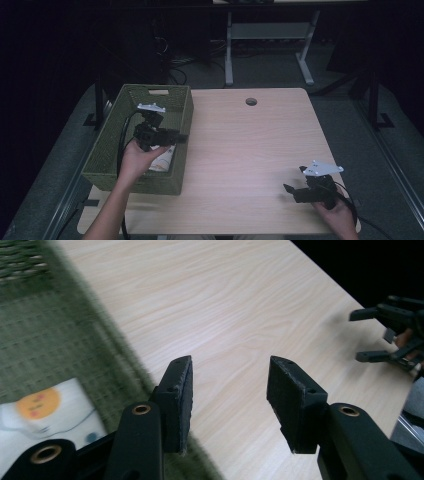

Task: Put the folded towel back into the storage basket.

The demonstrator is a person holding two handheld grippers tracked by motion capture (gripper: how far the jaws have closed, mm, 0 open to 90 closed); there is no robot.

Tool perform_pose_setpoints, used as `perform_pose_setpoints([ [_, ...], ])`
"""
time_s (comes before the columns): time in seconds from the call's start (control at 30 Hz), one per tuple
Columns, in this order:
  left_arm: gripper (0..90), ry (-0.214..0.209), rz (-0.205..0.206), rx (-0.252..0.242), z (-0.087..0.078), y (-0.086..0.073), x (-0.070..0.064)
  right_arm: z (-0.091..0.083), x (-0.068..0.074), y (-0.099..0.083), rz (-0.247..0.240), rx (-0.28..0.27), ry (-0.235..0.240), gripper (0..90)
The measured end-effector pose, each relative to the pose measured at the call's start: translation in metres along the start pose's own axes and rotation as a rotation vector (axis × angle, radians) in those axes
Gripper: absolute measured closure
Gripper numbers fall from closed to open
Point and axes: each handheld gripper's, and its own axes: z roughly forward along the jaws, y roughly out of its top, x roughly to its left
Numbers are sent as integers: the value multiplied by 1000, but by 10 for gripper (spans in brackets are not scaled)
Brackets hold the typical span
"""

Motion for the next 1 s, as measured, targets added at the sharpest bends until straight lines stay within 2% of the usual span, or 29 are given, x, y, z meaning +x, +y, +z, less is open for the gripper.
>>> perform_pose_setpoints([
  [0.47,521,-48,56,19,27,-5,-31,-1,0,-1,-3,-2,-5,139],
  [1.0,506,-77,119,51,48,-14,-64,-5,2,0,-4,-13,-7,139],
])
